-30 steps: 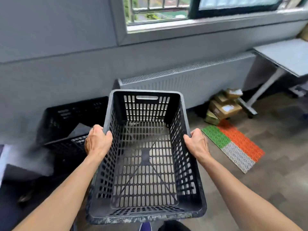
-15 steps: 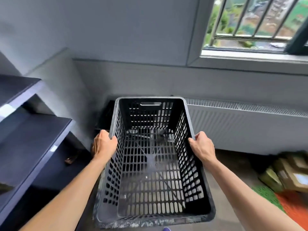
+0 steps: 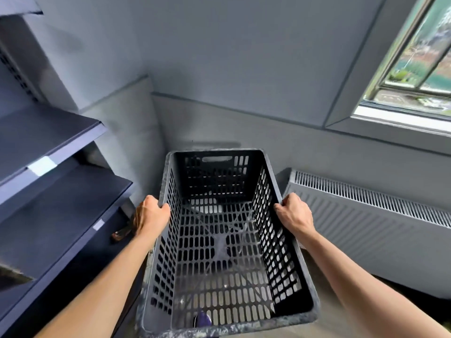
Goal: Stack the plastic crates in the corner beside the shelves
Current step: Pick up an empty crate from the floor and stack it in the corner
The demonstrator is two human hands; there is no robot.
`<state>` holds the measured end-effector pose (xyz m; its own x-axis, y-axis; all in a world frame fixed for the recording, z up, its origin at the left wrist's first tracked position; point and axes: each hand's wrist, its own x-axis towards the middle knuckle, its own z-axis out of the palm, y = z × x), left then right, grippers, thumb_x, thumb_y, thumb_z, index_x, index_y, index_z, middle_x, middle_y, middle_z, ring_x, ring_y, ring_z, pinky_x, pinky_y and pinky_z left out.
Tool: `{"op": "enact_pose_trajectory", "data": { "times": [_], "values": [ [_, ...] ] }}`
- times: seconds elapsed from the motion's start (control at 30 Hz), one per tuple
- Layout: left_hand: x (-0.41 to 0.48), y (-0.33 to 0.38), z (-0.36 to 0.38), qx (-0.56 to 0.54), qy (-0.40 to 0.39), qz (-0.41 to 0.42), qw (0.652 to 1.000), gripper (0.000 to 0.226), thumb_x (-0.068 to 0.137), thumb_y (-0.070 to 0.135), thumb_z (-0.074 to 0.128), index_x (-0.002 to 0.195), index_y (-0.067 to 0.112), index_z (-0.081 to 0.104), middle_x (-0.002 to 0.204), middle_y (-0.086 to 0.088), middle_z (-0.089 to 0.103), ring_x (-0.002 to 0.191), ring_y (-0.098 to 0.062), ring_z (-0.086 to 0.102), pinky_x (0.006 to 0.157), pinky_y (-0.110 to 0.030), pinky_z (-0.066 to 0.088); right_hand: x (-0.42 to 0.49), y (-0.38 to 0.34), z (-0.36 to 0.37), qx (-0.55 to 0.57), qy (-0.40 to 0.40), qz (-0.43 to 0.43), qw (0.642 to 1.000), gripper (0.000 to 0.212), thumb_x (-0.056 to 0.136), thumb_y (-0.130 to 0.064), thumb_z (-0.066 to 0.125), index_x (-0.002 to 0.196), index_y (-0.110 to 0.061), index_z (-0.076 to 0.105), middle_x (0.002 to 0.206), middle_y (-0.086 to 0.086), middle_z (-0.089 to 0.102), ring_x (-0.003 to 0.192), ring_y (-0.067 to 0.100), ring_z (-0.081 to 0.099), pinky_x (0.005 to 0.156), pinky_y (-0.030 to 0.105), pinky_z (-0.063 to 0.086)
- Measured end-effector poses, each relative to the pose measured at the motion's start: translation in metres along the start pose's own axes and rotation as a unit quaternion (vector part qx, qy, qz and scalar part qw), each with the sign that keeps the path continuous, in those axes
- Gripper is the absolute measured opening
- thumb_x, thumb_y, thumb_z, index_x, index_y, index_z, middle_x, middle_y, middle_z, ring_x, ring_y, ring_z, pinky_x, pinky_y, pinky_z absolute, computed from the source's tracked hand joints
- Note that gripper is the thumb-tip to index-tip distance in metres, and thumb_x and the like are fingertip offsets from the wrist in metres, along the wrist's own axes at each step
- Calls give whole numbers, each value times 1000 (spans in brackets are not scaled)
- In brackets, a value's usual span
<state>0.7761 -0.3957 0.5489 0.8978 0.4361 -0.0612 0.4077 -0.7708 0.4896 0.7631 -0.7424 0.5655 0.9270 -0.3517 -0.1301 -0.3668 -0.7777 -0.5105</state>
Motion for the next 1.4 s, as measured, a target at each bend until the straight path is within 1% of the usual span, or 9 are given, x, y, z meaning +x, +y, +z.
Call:
{"op": "enact_pose_trajectory", "data": {
  "times": [0.1,0.23,0.4,0.7,0.97,1.1,1.2,1.33,1.4],
  "values": [
    [34,2,8,0,-13,-14,1000,31,85,36,53,67,14,42,75,-16,66,70,-33,63,62,-36,50,30,-19,14,-21,-11,1,1000,17,91,-23,49,97,-8,48,92,11,59,78,29,53,70,34,40],
    [71,7,15,3,-30,-31,999,27,90,34,54,74,14,44,71,-6,57,71,-30,60,58,-31,41,70,-44,28,-36,-22,-3,999,18,90,-21,48,99,-6,47,106,19,65,83,31,56,72,35,41],
    [110,3,20,29,-38,-49,998,29,91,35,54,75,11,48,70,-7,55,66,-29,57,54,-30,39,113,-75,39,-52,-34,-28,998,20,86,-18,50,102,-5,51,108,18,65,84,30,54,73,35,44],
    [148,16,34,40,-24,-116,992,28,94,36,52,86,9,55,85,-11,64,71,-28,54,58,-31,38,209,-120,65,-72,-81,-79,991,22,84,-15,52,104,-4,54,111,19,65,101,37,61,81,37,47],
    [165,47,71,31,20,-235,971,31,92,39,56,93,9,56,101,-15,68,94,-36,65,67,-35,48,324,-154,95,-96,-177,-155,967,27,84,-12,49,110,-5,54,106,17,63,99,39,60,82,41,51],
    [162,66,88,22,29,-302,953,33,92,42,56,98,9,58,108,-16,70,102,-37,66,73,-37,50,371,-174,107,-122,-216,-214,945,25,85,-14,50,108,-7,56,101,13,62,99,37,62,76,35,47],
    [160,79,98,-9,34,-345,938,32,90,44,57,95,12,58,100,-13,72,96,-36,69,71,-36,52,400,-193,120,-130,-230,-253,931,18,82,-11,49,96,-7,59,100,15,66,92,34,63,74,37,51],
    [158,92,112,-44,37,-380,923,32,87,45,58,91,13,55,86,-11,74,78,-33,74,72,-38,59,428,-214,133,-156,-238,-281,917,26,84,-9,50,106,-6,63,99,15,67,93,32,65,76,34,52],
    [158,100,118,-57,38,-388,919,33,88,44,59,93,11,54,85,-12,74,76,-33,74,72,-39,60,440,-221,138,-161,-244,-301,908,26,83,-12,52,106,-5,63,102,15,65,93,32,63,72,33,49]
  ]
}}
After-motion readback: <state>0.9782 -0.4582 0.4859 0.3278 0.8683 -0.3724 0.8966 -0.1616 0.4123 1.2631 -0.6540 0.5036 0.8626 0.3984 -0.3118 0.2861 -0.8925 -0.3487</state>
